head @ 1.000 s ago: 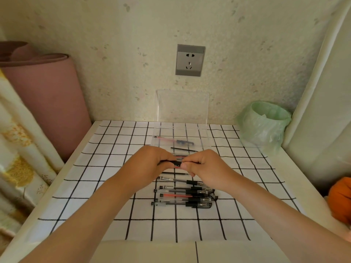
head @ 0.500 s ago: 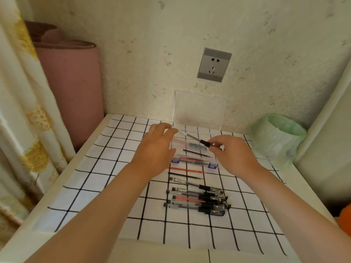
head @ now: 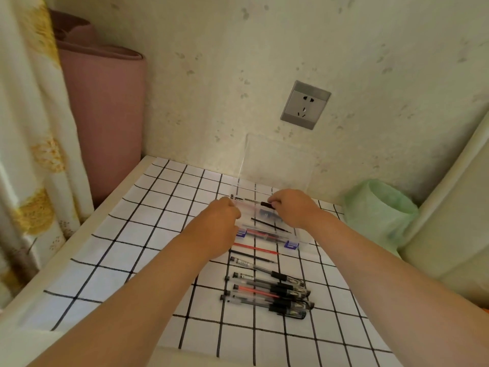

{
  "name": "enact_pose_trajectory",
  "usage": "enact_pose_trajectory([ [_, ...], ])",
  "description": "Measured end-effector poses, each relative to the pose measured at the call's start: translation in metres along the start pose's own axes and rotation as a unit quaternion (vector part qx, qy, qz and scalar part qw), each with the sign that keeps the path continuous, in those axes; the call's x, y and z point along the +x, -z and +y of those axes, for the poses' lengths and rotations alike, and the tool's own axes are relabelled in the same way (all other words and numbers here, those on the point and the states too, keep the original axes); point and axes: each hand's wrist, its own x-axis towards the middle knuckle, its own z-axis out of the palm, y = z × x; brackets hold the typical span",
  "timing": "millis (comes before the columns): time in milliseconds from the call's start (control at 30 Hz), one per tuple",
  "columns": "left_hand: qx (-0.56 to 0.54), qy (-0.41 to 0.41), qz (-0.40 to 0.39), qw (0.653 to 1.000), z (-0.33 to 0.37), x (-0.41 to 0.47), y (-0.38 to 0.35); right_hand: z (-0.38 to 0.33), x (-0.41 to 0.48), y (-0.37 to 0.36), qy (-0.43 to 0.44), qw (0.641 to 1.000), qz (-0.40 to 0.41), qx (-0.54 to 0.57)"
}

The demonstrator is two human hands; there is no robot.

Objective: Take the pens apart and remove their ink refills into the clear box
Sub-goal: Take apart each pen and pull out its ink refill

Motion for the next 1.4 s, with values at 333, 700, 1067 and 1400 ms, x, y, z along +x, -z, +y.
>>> enact_pose_trajectory([
  [333, 0.009, 0.002, -0.025, 1.000, 0.003, 0.000, 0.005, 0.005, -0.029, 0.001, 0.037, 0.999, 0.007, 0.036],
  [700, 0.042, -0.080, -0.056, 0.994, 0.037, -0.018, 0.007, 0.001, -0.128, 0.000, 0.104, 0.991, 0.037, 0.073],
  [1067, 0.092, -0.081, -0.134, 0.983, 0.042, -0.026, -0.004, 0.019, -0.142, -0.016, 0.083, 0.995, -0.052, 0.026],
  [1400, 0.046, -0.067, -0.148, 0.986, 0.037, -0.014, 0.010, 0.016, -0.138, -0.014, 0.098, 0.993, -0.003, 0.062],
])
